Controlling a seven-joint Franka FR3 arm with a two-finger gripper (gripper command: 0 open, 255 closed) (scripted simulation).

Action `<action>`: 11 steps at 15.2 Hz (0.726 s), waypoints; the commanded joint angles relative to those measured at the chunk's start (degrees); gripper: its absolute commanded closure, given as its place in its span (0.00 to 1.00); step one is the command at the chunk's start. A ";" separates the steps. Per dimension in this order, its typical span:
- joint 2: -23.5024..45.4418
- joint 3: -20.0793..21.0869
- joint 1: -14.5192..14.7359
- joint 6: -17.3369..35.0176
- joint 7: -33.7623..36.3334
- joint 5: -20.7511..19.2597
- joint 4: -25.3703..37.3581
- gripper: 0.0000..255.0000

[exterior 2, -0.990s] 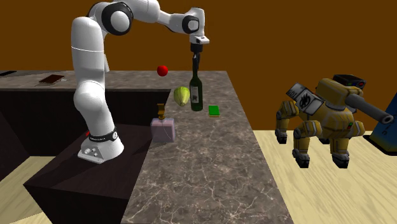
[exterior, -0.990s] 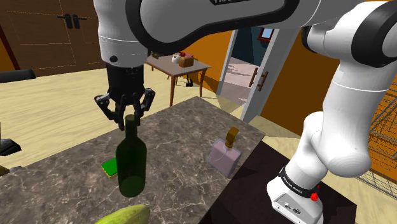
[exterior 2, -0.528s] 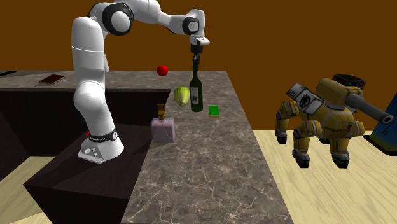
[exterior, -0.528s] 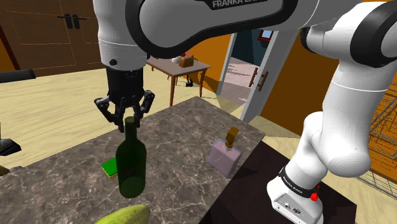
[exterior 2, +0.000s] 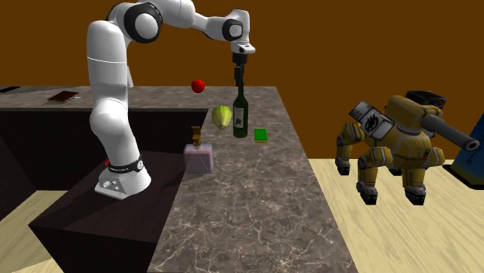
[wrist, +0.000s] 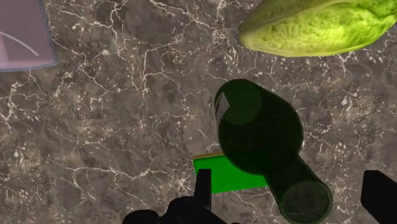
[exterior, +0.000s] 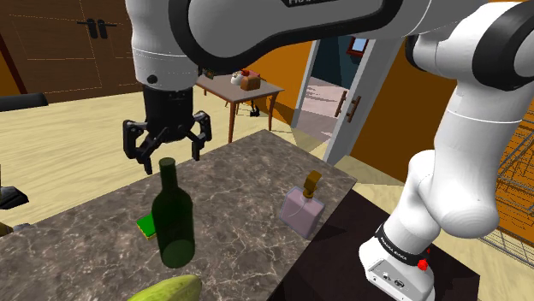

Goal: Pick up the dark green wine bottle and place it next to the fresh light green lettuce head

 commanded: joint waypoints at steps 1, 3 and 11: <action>-0.11 0.02 0.02 -2.89 -0.08 0.06 2.77 0.00; -0.15 0.06 0.07 -6.32 -0.11 0.09 6.17 0.00; -0.15 0.06 0.07 -6.30 -0.11 0.09 6.16 0.00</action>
